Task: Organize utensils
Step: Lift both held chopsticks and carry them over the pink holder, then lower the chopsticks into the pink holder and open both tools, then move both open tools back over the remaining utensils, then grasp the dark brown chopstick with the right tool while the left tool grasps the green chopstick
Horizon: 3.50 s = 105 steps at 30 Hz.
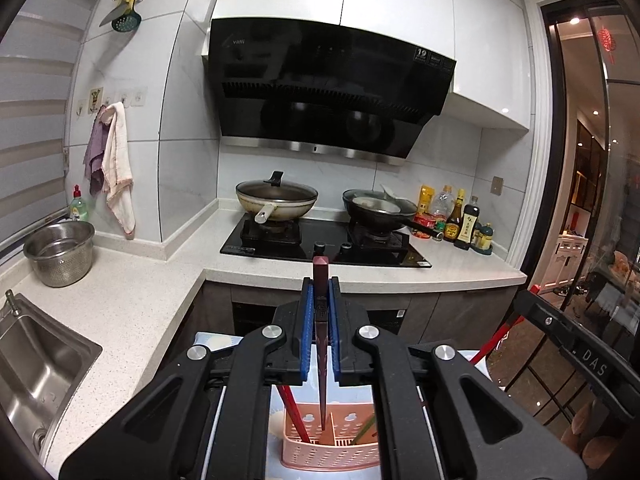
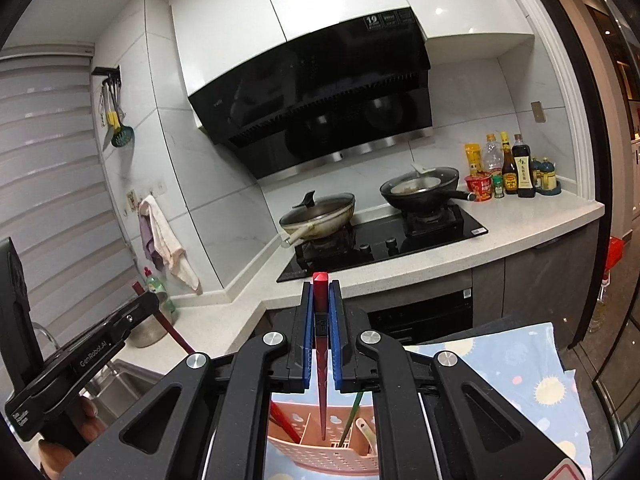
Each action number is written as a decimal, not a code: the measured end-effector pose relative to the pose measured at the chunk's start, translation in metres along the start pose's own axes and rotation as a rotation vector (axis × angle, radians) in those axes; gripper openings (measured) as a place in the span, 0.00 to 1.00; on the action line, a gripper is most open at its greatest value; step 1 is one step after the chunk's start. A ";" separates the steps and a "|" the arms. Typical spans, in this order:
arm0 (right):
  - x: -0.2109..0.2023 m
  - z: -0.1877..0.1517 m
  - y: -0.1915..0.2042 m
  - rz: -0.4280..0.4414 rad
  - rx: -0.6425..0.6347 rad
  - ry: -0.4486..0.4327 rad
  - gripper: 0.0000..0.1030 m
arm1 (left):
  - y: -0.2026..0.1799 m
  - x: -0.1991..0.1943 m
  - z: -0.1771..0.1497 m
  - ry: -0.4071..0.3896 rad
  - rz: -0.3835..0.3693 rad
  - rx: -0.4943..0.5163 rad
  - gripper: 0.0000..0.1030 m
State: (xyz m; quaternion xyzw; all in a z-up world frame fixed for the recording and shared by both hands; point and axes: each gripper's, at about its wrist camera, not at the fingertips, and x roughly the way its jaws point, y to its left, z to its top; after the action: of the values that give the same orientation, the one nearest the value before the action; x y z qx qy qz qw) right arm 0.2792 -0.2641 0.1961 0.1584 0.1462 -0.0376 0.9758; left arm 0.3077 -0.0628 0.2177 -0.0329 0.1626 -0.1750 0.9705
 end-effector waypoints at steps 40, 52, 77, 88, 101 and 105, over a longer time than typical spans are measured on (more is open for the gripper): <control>0.016 -0.056 0.006 -0.043 -0.034 0.127 0.38 | 0.021 0.021 -0.055 0.156 0.050 -0.063 0.42; -0.030 -0.082 0.020 -0.031 -0.059 0.156 0.38 | 0.014 -0.019 -0.070 0.164 0.050 -0.048 0.42; -0.115 -0.244 -0.005 -0.120 -0.087 0.455 0.38 | 0.017 -0.087 -0.238 0.467 0.085 -0.054 0.42; -0.122 -0.316 -0.011 -0.122 -0.094 0.607 0.38 | 0.016 -0.110 -0.311 0.618 0.091 -0.065 0.42; -0.118 -0.345 -0.013 -0.123 -0.107 0.675 0.27 | 0.004 -0.131 -0.348 0.694 0.058 -0.038 0.42; -0.118 -0.347 -0.012 -0.122 -0.111 0.680 0.23 | -0.001 -0.131 -0.351 0.705 0.044 -0.030 0.42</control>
State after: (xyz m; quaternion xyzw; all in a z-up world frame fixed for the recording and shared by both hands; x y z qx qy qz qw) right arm 0.0704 -0.1616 -0.0868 0.0993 0.4741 -0.0330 0.8742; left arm 0.0763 -0.0202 -0.0738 0.0189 0.4906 -0.1524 0.8577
